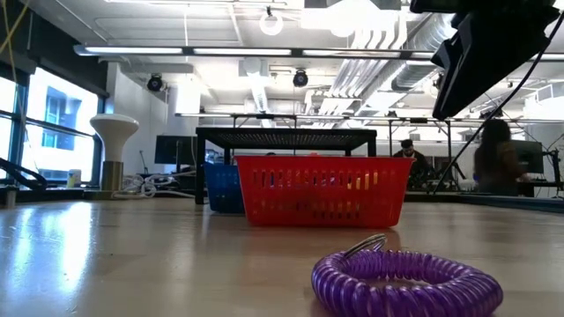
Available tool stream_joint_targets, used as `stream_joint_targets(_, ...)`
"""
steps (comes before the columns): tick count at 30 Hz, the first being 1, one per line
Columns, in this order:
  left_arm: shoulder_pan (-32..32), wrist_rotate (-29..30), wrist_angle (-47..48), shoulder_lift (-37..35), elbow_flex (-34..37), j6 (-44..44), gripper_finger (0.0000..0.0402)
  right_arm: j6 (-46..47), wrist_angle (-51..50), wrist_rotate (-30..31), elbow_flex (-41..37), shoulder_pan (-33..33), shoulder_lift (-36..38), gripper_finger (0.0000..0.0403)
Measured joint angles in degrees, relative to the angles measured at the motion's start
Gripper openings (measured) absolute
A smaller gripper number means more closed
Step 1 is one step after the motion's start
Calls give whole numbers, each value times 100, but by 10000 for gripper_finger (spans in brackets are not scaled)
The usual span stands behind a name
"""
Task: Pick & Place Office Desk Supplies
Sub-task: Put the yellow spring keychain into the red bin
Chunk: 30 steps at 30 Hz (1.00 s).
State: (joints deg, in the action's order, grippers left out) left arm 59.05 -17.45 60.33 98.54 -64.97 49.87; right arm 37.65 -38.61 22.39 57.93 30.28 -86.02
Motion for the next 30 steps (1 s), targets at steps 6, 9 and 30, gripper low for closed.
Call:
stream_joint_targets(6,169,79,134,0,170,-57,145,-42,42,0,0,0,0,97)
stream_joint_targets(9,225,157,-121,0,381,40,145,-42,50,0,0,0,0,97)
stream_joint_targets(30,225,-158,-1381,15,1178,973,113,-42,81,0,2,0,0,97)
